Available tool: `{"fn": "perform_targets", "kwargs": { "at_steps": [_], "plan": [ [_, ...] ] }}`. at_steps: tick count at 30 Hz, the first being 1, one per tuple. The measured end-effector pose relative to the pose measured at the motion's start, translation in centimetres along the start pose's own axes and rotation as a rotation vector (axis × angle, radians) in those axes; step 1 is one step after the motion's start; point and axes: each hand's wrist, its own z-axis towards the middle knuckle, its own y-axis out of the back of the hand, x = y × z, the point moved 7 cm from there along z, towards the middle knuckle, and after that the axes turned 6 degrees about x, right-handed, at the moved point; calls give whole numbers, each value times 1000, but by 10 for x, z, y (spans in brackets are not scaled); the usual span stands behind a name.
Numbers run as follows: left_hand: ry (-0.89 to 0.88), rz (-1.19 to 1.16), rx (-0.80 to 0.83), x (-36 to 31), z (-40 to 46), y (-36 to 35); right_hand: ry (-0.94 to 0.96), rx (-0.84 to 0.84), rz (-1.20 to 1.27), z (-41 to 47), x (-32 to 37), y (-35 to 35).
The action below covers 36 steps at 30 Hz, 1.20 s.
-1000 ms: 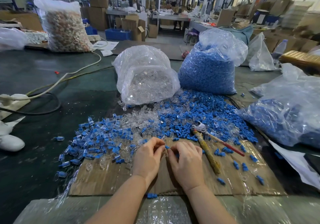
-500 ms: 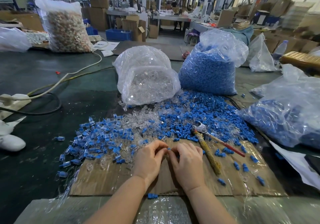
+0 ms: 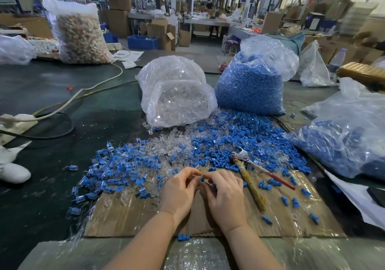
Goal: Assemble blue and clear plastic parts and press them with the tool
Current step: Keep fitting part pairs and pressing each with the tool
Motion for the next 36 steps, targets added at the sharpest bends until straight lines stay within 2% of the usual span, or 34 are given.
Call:
{"fn": "perform_targets", "kwargs": {
  "at_steps": [6,10,13,17,20,25,29,34,36],
  "plan": [
    [23,-33,-17,2,0,0,8,31,7,1,0,-2],
    [42,-49,-23,3,1,1,2,-45,-39,3,-6,9],
    [55,-29,-21,3,2,1,-161,-92,-214,7,-32,27],
    [81,-21,-13,4,4,0,-612,272,-530,6,-92,33],
    [115,-61,-25,5,6,0,-727,442,-509,4,-112,31],
    [129,-92,-19,1,9,-1,-762,554,-530,9,-111,26],
    [142,-135,-28,-5,10,0,-729,539,-545,16,-103,23],
    [166,-239,-44,-11,12,5,-508,411,-682,23,-83,28],
    [207,-340,-54,-10,14,8,-440,424,-705,27,-78,30]
  ]
}}
